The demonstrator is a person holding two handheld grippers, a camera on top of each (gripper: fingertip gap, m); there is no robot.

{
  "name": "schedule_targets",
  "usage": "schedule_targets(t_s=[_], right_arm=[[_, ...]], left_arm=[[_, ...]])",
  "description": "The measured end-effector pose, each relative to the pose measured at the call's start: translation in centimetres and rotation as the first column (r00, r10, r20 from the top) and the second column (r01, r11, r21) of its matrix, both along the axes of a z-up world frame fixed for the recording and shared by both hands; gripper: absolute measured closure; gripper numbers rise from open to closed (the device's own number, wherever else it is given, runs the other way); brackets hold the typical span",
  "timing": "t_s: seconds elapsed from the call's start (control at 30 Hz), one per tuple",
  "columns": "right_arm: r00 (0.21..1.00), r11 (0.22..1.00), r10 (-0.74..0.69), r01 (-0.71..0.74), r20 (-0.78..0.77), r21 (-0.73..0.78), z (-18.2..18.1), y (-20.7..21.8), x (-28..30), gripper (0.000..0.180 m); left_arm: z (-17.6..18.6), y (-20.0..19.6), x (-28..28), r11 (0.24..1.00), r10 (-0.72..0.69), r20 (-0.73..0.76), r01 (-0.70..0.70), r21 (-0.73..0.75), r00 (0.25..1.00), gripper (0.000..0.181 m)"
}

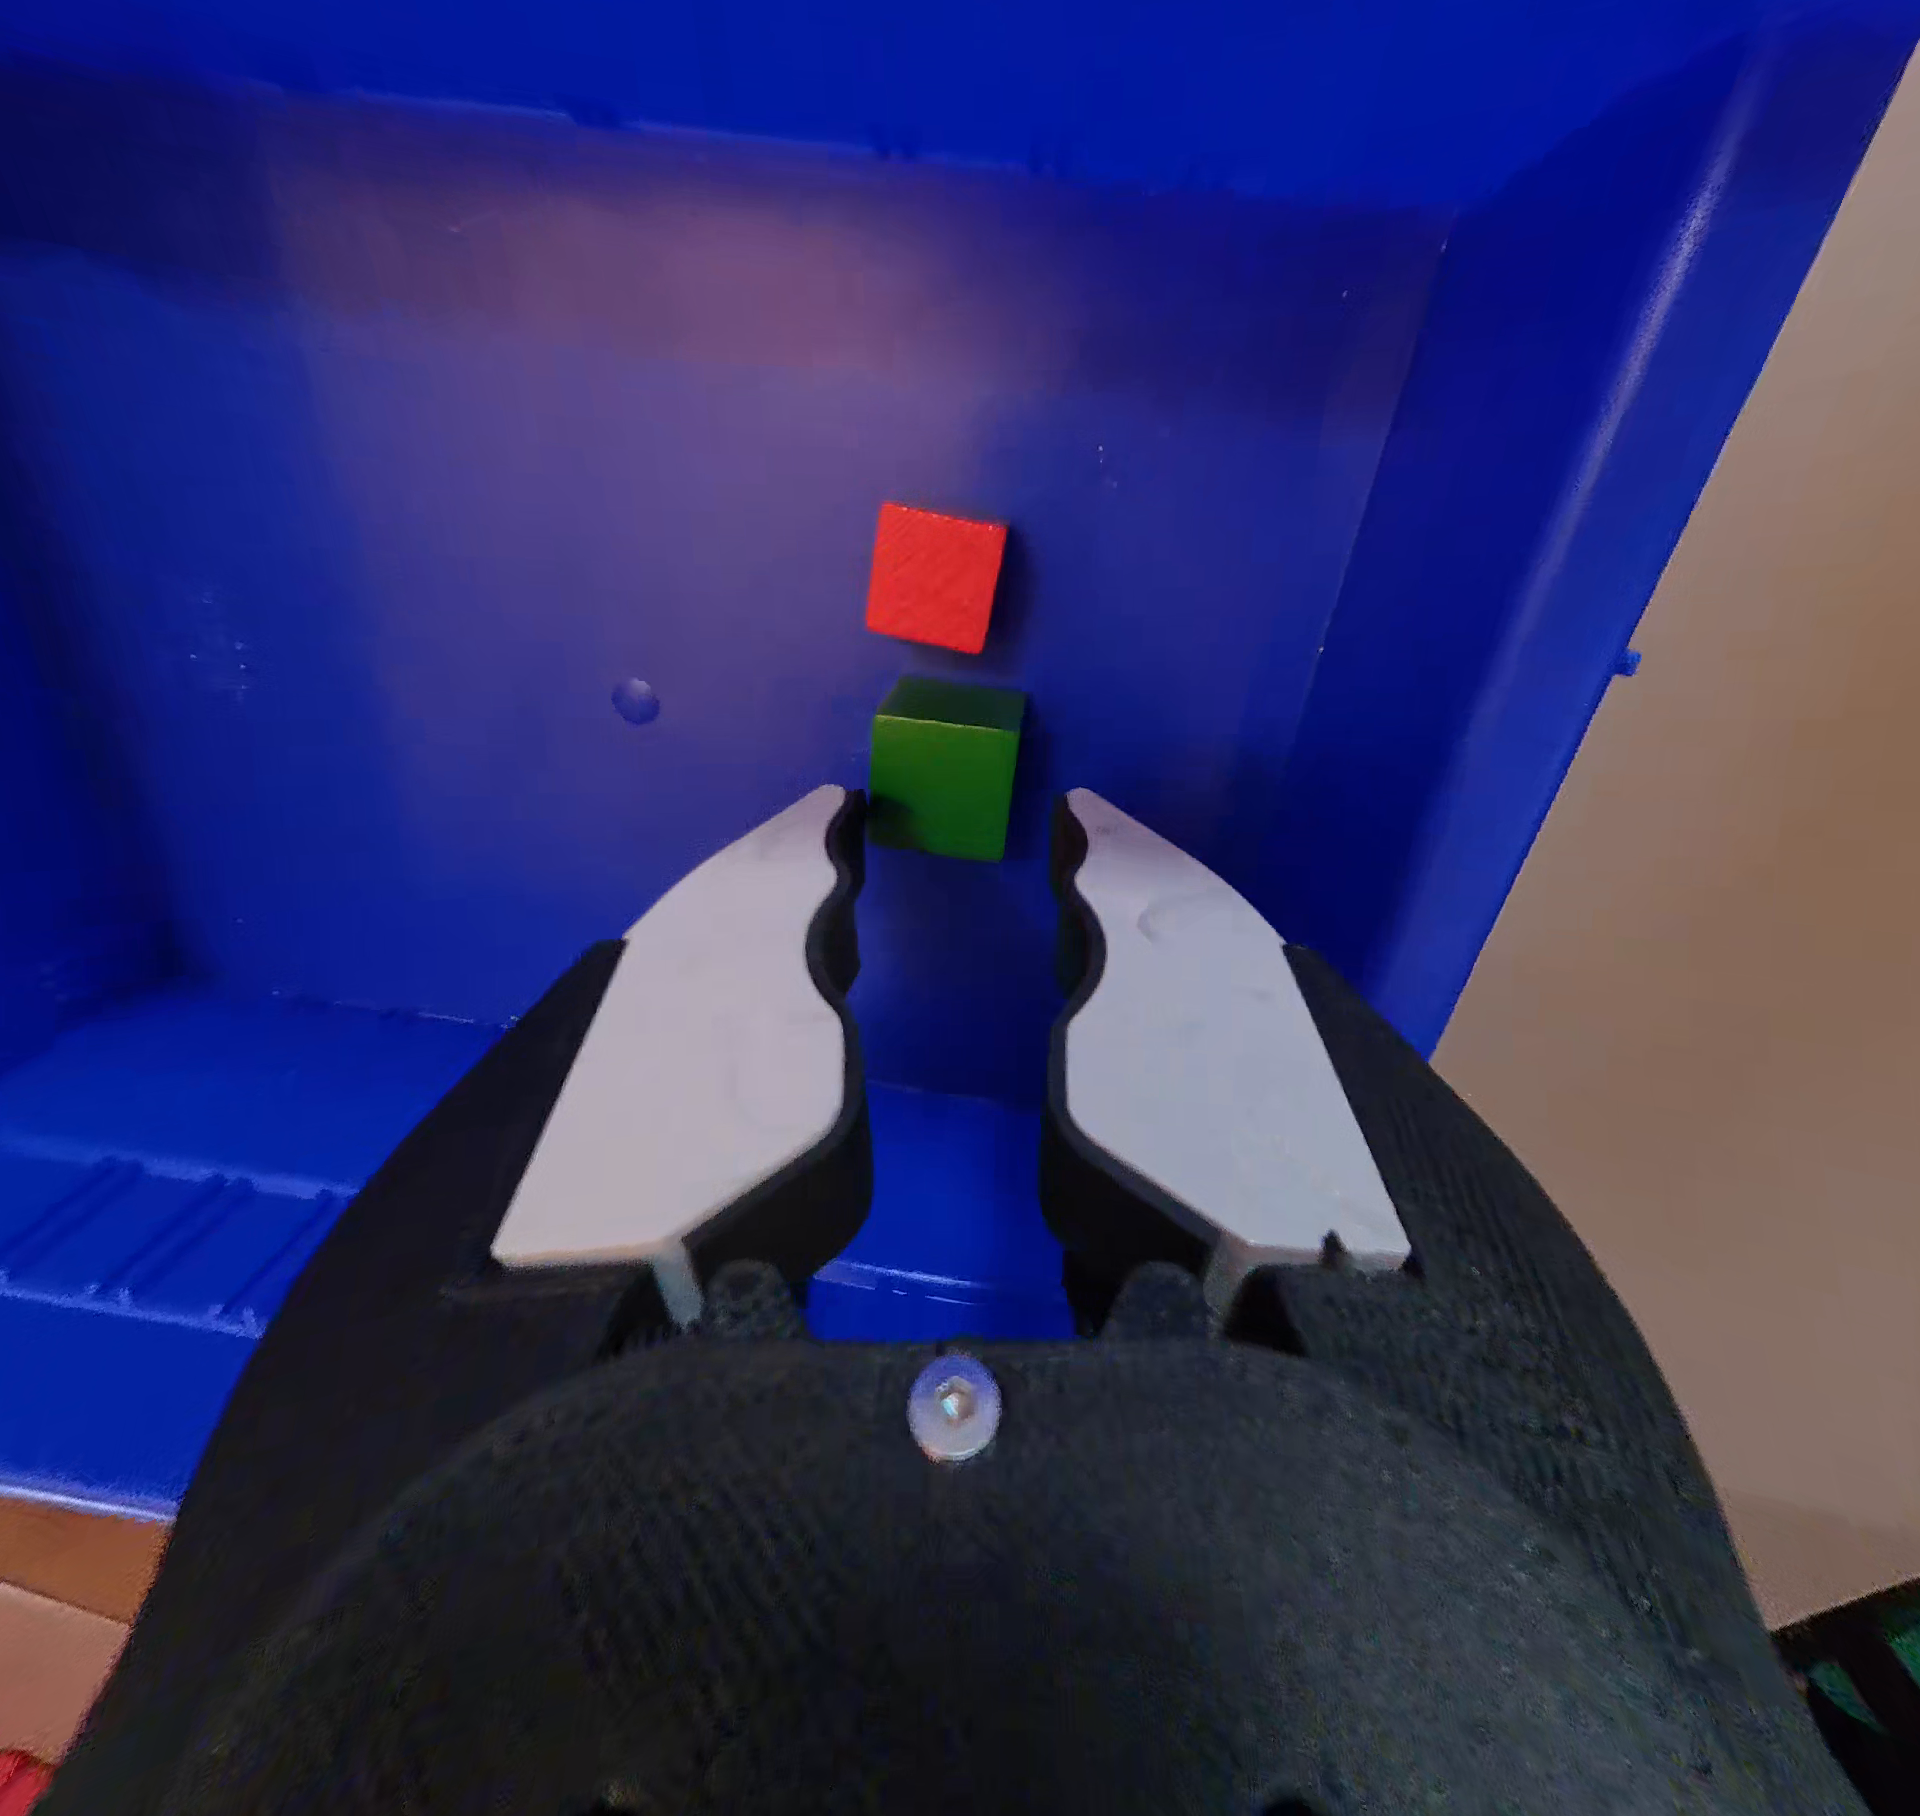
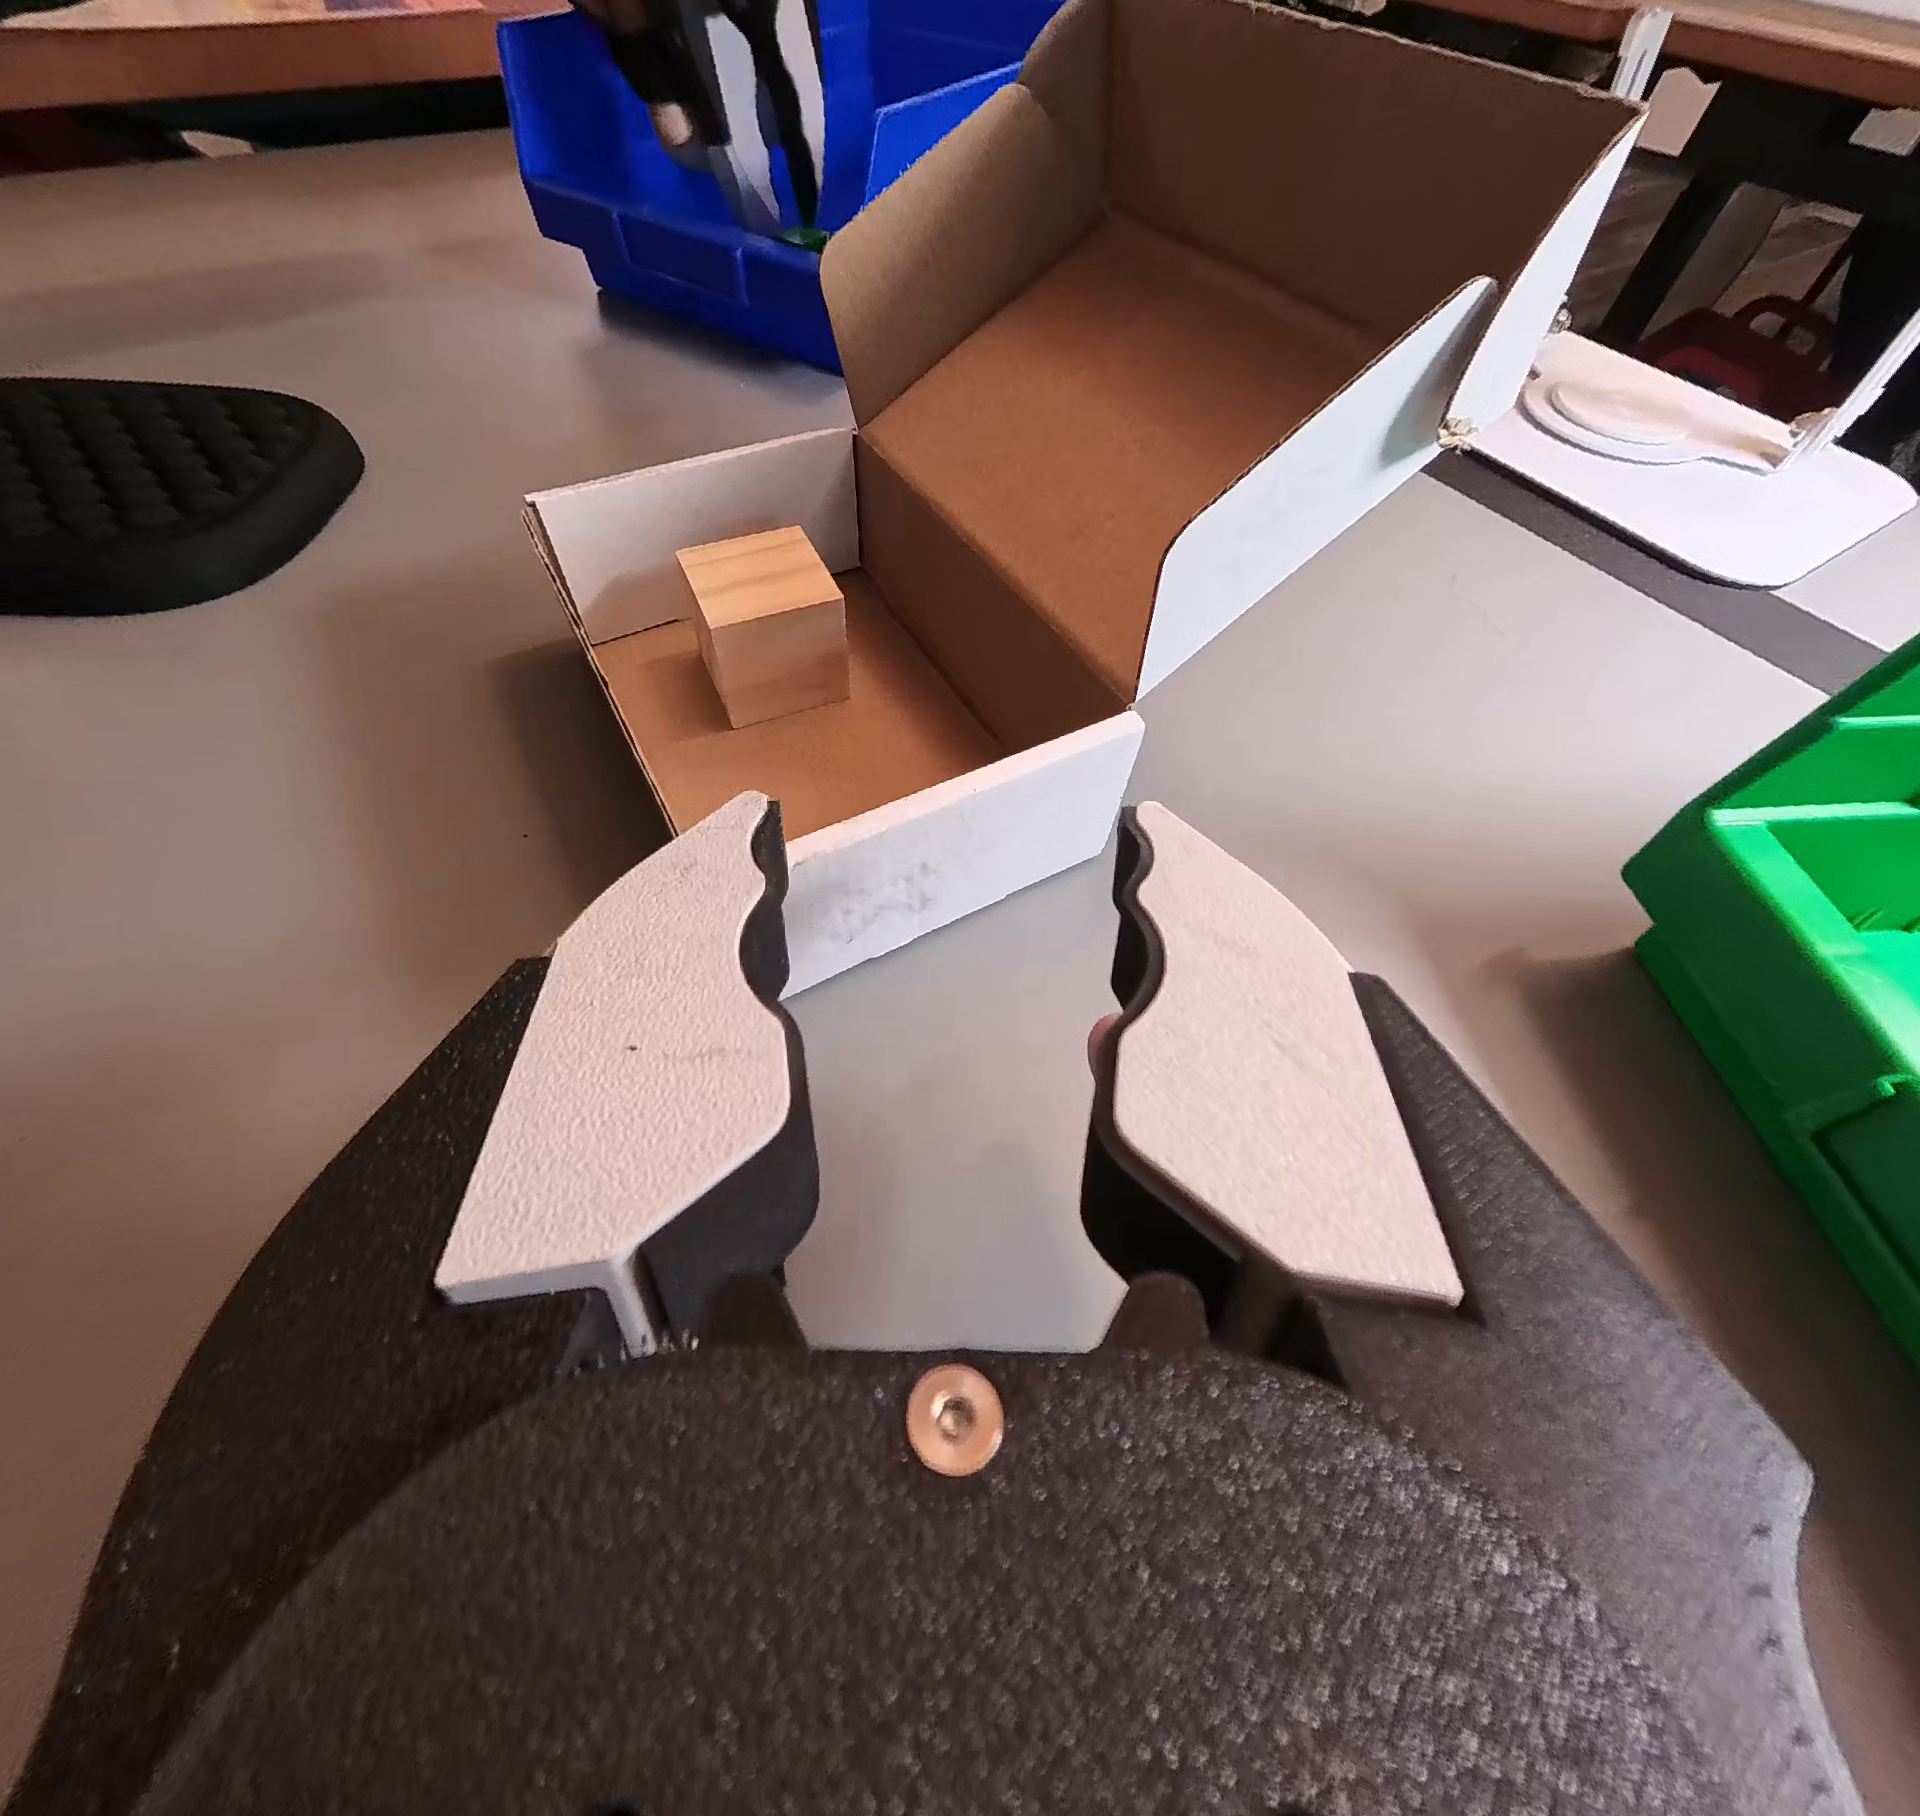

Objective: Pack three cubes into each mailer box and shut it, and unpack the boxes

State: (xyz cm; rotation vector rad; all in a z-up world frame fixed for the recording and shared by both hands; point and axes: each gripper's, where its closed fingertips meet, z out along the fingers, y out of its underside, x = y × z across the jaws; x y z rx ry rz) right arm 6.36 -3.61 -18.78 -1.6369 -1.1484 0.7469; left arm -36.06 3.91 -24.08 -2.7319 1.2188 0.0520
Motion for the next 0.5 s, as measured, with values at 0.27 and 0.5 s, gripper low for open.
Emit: schedule_targets(t_s=[0.27, 0.5], right_arm=[[1.0, 1.0, -0.008, 0.008, -0.005, 0.01, 0.3, 0.1, 0.2, 0.12], [1.0, 1.0, -0.009, 0.009, -0.01, 0.014, 0.4, 0.1, 0.2, 0.12]], left_arm=[[0.1, 0.0, 0.3, 1.0, -0.002, -0.038, 0.002, -0.011, 0.999, 0.153], [8.2, 0.5, 4.6, 0.987, -0.061, 0.025, 0.057, 0.152, 0.998, 0.154]])
